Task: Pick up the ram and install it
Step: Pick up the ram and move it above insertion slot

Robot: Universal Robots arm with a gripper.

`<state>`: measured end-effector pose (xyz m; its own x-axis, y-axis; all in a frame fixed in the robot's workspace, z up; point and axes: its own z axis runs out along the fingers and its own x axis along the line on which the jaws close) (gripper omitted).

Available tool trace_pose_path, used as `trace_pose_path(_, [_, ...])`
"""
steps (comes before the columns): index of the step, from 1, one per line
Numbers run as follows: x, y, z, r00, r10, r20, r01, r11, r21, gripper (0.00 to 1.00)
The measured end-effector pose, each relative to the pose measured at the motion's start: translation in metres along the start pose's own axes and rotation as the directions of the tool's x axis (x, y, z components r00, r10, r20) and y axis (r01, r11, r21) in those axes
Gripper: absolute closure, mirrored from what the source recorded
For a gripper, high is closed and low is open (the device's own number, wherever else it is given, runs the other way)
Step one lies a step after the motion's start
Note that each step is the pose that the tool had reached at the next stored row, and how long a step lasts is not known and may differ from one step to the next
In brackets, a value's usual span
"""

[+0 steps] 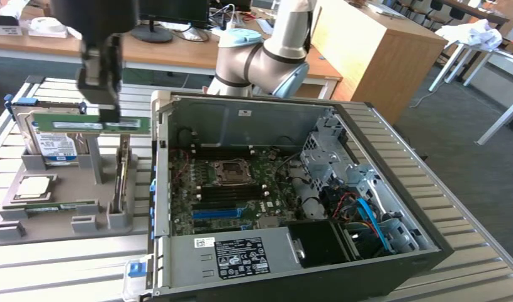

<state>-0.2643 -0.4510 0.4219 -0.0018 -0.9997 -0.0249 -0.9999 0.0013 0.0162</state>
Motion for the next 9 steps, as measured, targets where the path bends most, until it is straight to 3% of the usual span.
trace_pose_path(9, [0.0,-0.0315,-0.0006,1.0,0.0,0.0001,0.0,1.0,-0.0001,0.89])
